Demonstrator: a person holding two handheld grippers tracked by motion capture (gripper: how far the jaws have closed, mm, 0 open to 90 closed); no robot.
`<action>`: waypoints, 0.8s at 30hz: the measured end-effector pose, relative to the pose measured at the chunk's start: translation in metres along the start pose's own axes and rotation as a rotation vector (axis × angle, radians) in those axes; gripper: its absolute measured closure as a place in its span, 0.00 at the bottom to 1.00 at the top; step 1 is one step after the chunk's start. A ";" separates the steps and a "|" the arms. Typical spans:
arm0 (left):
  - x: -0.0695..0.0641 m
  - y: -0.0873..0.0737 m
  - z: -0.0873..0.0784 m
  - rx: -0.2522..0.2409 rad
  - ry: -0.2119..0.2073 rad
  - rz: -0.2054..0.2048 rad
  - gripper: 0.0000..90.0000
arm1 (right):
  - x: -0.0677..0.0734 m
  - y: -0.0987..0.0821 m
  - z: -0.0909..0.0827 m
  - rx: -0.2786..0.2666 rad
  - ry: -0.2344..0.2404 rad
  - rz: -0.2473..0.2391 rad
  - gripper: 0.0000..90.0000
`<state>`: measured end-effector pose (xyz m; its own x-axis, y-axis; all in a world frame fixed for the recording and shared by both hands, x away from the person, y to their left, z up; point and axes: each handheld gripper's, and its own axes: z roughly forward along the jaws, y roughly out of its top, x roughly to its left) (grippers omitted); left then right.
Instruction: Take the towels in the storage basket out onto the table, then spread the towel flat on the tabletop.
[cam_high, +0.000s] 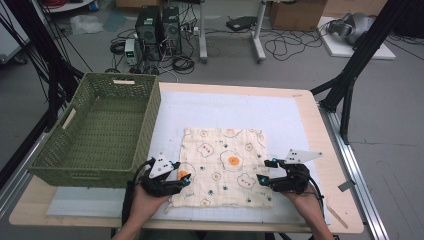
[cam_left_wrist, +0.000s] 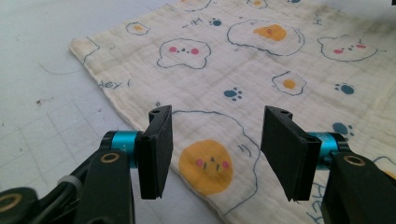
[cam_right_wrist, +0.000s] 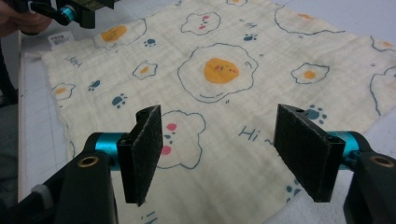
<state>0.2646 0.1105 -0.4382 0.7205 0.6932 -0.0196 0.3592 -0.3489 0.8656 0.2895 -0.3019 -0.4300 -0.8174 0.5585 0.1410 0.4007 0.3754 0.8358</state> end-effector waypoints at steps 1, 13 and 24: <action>0.000 0.000 0.001 0.002 -0.002 0.001 0.49 | 0.001 0.000 0.000 -0.001 0.002 -0.001 0.36; -0.001 0.000 0.001 0.003 -0.003 0.012 0.49 | 0.002 0.002 0.003 0.009 -0.003 -0.019 0.35; 0.003 -0.002 0.004 0.025 0.003 0.007 0.50 | 0.002 0.001 0.008 0.047 -0.009 -0.033 0.39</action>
<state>0.2681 0.1106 -0.4419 0.7213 0.6925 -0.0126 0.3689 -0.3688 0.8532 0.2918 -0.2946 -0.4330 -0.8271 0.5514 0.1090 0.3924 0.4276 0.8143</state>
